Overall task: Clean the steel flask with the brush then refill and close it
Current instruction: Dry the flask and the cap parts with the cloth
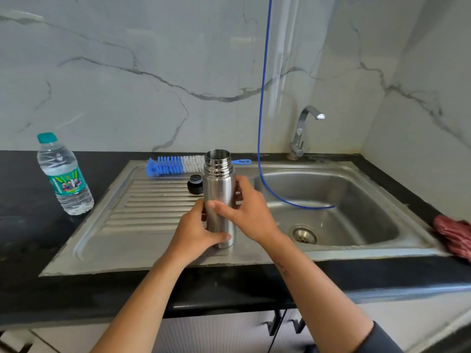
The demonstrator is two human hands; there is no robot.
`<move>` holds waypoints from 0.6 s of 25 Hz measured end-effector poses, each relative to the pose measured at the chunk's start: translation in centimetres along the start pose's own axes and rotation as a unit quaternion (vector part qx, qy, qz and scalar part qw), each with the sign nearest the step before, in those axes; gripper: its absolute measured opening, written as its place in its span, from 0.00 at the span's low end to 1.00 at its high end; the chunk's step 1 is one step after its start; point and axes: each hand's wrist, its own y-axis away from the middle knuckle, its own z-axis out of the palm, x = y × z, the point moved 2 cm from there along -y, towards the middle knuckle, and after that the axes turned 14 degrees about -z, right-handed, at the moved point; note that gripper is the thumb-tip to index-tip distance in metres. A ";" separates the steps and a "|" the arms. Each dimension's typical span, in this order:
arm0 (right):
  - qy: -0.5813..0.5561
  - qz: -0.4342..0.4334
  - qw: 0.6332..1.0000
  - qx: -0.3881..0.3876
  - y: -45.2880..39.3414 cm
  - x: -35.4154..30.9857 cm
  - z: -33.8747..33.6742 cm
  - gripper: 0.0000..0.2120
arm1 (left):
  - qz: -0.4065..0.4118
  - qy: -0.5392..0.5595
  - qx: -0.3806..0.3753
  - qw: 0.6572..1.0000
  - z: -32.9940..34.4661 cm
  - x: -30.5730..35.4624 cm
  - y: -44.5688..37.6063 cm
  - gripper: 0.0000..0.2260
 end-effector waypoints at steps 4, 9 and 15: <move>-0.033 0.029 0.998 -0.039 0.5 0.4 -0.4 0.32 | -0.005 -0.005 -0.002 1.000 0.5 0.1 -0.1 0.36; 0.059 0.086 0.990 0.090 2.0 3.4 -8.0 0.19 | 0.012 -0.001 -0.008 1.000 1.7 0.7 -0.1 0.34; 0.445 0.307 0.828 0.146 7.6 10.7 -24.3 0.11 | 0.024 0.009 -0.011 1.000 3.6 1.1 -0.2 0.36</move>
